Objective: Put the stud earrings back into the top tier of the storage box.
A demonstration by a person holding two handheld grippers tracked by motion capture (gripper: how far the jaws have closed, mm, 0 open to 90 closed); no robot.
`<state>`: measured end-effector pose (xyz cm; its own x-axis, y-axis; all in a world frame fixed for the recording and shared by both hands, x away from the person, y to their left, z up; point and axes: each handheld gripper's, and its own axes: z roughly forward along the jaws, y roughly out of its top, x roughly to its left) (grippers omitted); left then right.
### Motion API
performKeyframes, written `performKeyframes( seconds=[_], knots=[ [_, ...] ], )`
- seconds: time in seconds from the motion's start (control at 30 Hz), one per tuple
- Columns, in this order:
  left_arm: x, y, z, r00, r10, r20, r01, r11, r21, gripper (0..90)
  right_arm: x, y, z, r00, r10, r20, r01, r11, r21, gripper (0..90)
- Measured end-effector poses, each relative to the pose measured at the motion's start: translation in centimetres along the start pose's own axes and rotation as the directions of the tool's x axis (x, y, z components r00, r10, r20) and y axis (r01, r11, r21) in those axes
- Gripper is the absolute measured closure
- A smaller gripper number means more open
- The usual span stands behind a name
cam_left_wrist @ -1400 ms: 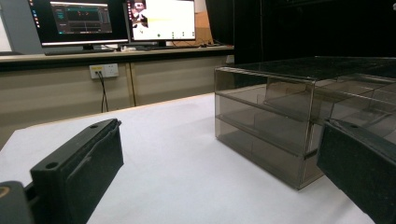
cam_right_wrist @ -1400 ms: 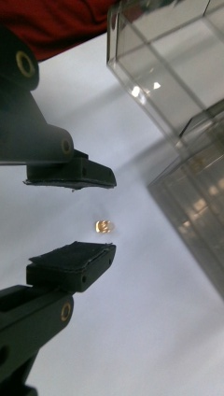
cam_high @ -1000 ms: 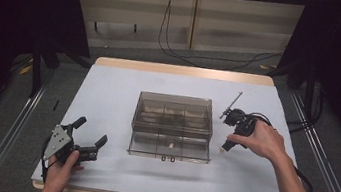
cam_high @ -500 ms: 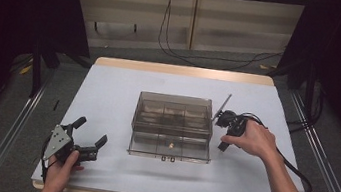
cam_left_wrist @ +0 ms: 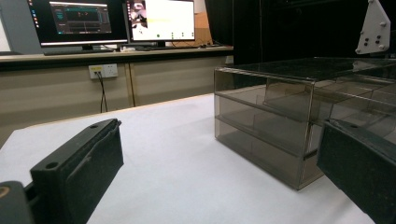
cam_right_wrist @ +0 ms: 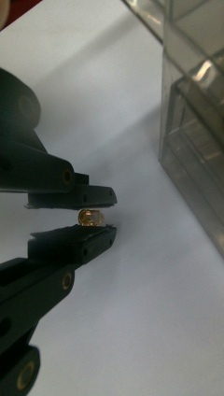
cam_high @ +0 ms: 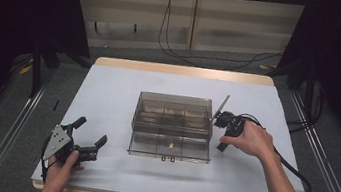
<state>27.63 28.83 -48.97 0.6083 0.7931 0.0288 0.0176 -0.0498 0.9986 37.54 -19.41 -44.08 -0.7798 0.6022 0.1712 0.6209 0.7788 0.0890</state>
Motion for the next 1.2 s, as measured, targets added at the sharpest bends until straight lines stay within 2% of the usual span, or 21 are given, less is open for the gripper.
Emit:
performKeyframes(
  seconds=[0.13,0.37,0.43,0.6,0.67,0.77,0.87,0.97,1.07,1.2],
  knots=[
    [0.0,0.0,0.0,1.0,-0.001,0.0,0.001,1.0,0.0,0.7,-0.2,-0.1,0.2,1.0,-0.01,-0.001,0.01,1.0,0.008,84.2],
    [0.0,0.0,0.0,1.0,-0.001,0.0,0.001,1.0,0.0,0.7,-0.2,-0.1,0.2,0.9999,0.003,-0.013,-0.003,1.0,0.005,86.4],
    [0.0,0.0,0.0,1.0,-0.002,0.0,0.002,1.0,0.0,0.7,-0.1,-0.2,-0.1,0.9995,0.026,-0.017,-0.026,1.0,-0.008,86.4],
    [0.0,0.0,0.0,1.0,0.0,0.0,0.0,1.0,0.0,0.7,-0.1,-0.7,-0.9,0.9996,0.022,-0.02,-0.023,0.999,-0.042,86.5],
    [0.0,0.0,0.0,1.0,0.0,0.0,0.0,1.0,0.001,0.7,0.0,-1.0,-1.2,0.9989,0.027,-0.039,-0.03,0.997,-0.073,86.5],
    [0.0,0.0,0.0,1.0,0.0,0.0,0.0,1.0,0.001,0.7,0.1,-1.5,-1.2,0.9998,0.007,-0.019,-0.009,0.994,-0.107,86.5],
    [0.0,0.0,0.0,1.0,0.004,-0.002,-0.004,1.0,0.004,0.7,0.1,-2.0,-1.2,0.9995,0.011,-0.031,-0.015,0.992,-0.123,86.5],
    [0.0,0.0,0.0,1.0,0.0,-0.002,0.0,1.0,0.001,0.7,-0.1,-2.6,-1.5,0.9978,0.03,-0.06,-0.039,0.987,-0.158,86.5],
    [0.0,0.0,0.0,1.0,-0.002,-0.001,0.002,1.0,0.002,0.7,-0.2,-3.2,-2.1,0.9942,0.033,-0.102,-0.055,0.973,-0.222,86.6],
    [0.0,0.0,0.0,1.0,0.001,-0.002,-0.001,1.0,0.0,0.8,-0.2,-3.8,-2.4,0.9936,0.024,-0.11,-0.053,0.963,-0.264,86.6]
  ],
)
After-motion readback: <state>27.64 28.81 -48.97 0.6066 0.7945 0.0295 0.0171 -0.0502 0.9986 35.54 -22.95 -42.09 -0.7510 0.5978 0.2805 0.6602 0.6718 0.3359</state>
